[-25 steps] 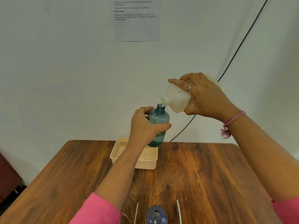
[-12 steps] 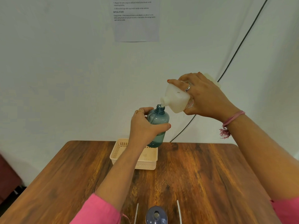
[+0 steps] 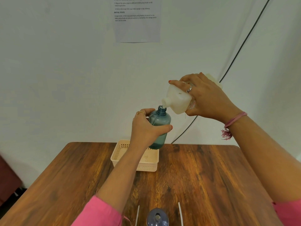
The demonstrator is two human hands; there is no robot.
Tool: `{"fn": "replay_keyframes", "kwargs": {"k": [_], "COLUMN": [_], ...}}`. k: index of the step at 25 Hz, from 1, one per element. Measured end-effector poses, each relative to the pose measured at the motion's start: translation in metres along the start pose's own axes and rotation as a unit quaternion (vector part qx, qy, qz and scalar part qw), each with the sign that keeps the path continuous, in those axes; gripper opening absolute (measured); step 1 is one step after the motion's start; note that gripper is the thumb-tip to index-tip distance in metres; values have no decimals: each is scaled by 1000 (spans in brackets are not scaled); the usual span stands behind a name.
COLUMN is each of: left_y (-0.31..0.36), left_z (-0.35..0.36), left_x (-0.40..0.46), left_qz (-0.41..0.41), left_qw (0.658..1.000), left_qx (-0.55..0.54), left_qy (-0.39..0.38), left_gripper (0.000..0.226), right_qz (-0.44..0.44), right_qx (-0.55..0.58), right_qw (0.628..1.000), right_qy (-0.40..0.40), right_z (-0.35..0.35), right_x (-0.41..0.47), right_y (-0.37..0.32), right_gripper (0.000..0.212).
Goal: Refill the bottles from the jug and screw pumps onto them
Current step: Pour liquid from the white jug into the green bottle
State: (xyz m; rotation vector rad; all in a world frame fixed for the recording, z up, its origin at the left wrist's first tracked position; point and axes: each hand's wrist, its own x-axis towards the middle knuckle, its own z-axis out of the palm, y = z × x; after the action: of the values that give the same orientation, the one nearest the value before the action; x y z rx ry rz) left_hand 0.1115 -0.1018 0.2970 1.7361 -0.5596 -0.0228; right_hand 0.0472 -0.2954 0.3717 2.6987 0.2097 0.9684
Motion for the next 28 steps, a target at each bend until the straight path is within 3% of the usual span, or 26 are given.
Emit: {"fn": "replay_keyframes", "kwargs": {"k": [28], "left_y": [6], "left_z": [-2], "left_x": [-6], "left_qz": [-10], "left_qw": [1000], "left_qx": [-5], "left_qy": [-3], "left_gripper": [74], "right_qz": [-18], "right_qx": [-19], "right_qw": [1000], "right_qy": [0], "right_z": [-5], "right_x": [2], "right_y": [-2], "right_gripper": [99]}}
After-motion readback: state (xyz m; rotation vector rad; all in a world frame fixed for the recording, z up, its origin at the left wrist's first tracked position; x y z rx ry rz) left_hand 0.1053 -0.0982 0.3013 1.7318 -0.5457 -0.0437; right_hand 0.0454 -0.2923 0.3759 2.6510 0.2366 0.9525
